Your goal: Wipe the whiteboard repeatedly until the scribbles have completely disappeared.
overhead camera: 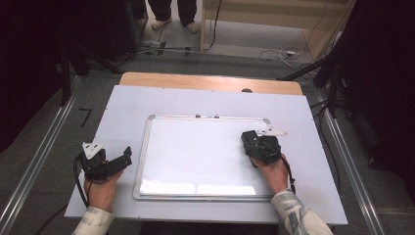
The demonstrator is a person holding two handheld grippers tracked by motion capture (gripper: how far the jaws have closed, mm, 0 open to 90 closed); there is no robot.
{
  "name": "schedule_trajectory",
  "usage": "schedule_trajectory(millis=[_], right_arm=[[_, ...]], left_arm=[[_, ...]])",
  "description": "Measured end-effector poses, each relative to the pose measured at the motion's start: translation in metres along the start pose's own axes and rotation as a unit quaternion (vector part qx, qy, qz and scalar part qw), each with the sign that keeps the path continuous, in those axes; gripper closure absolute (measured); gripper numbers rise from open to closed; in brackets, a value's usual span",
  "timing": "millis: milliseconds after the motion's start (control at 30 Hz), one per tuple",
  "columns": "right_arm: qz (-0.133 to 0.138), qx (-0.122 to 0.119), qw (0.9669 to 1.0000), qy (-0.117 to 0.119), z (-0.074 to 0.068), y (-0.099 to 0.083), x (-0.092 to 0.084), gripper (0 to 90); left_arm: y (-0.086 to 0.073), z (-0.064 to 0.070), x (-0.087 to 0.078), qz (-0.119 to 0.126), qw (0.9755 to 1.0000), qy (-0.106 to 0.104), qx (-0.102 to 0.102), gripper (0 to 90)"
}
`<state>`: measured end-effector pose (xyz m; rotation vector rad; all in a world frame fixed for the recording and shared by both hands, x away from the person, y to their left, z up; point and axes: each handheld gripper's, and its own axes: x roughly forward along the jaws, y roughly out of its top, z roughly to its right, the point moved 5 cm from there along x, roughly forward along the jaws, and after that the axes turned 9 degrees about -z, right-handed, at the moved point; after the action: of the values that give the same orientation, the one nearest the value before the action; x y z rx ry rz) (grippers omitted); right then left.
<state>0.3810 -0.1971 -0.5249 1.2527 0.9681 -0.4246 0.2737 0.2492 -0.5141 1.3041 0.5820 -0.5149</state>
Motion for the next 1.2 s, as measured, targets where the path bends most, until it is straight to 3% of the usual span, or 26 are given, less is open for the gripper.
schedule_trajectory(millis=[767, 1200], right_arm=[[0.000, 0.047, 0.9983, -0.035, 0.030, 0.024, 0.016, 38.4], [-0.003, 0.039, 0.9987, -0.033, 0.029, 0.021, 0.014, 38.4]], left_arm=[[0.000, -0.002, 0.000, -0.002, 1.0000, 0.001, -0.001, 6.6], [0.000, -0.003, 0.000, -0.001, 1.0000, 0.002, -0.002, 6.6]])
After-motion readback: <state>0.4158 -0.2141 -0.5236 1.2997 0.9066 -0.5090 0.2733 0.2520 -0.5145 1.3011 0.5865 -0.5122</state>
